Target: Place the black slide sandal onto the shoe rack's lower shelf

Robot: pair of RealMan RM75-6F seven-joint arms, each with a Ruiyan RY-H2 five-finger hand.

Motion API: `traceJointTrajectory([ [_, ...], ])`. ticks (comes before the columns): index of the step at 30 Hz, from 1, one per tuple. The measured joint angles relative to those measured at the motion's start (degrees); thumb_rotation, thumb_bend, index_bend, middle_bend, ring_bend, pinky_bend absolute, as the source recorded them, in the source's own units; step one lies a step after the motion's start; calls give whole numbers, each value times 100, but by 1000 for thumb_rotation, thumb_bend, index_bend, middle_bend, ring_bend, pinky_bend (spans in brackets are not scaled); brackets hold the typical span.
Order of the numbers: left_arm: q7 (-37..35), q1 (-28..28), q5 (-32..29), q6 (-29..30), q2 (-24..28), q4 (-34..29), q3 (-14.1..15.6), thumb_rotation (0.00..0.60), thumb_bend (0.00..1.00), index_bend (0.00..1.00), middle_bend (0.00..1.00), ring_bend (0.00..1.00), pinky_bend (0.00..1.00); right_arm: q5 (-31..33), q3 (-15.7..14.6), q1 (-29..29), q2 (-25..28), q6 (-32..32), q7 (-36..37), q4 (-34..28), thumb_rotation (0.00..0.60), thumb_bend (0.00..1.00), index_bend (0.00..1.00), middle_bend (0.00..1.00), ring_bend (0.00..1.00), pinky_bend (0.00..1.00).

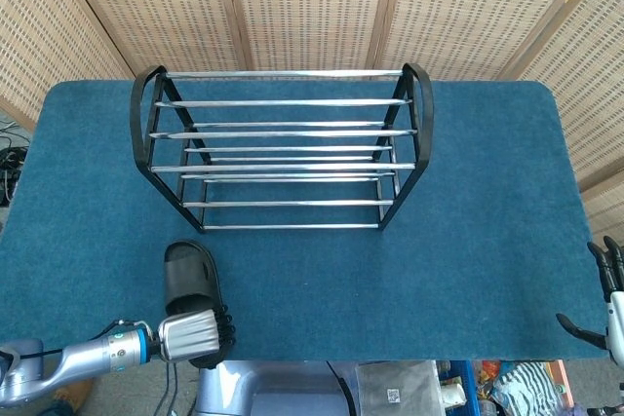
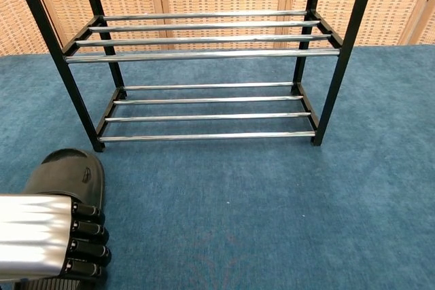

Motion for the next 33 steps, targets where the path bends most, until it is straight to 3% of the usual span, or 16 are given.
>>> traceJointTrajectory([
  [11, 971, -48, 580, 227, 339, -324, 2, 600, 68, 619, 536, 470, 462, -7, -10, -6, 33, -9, 57, -19, 600, 0, 0, 0, 0, 0],
  [17, 596, -262, 884, 513, 214, -136, -20, 600, 67, 628, 541, 477, 462, -6, -12, -5, 48, -16, 85, -20, 600, 0, 0, 0, 0, 0],
  [26, -422, -708, 1297, 1395, -405, 1422, -192, 600, 66, 652, 562, 498, 462, 73, 8, 25, 38, -91, 65, -7, 600, 0, 0, 0, 0, 0],
  [33, -1314, -1033, 1358, 2021, -991, 3079, -349, 600, 68, 653, 562, 499, 462, 366, 97, 89, 7, -253, 38, 44, 600, 0, 0, 0, 0, 0],
])
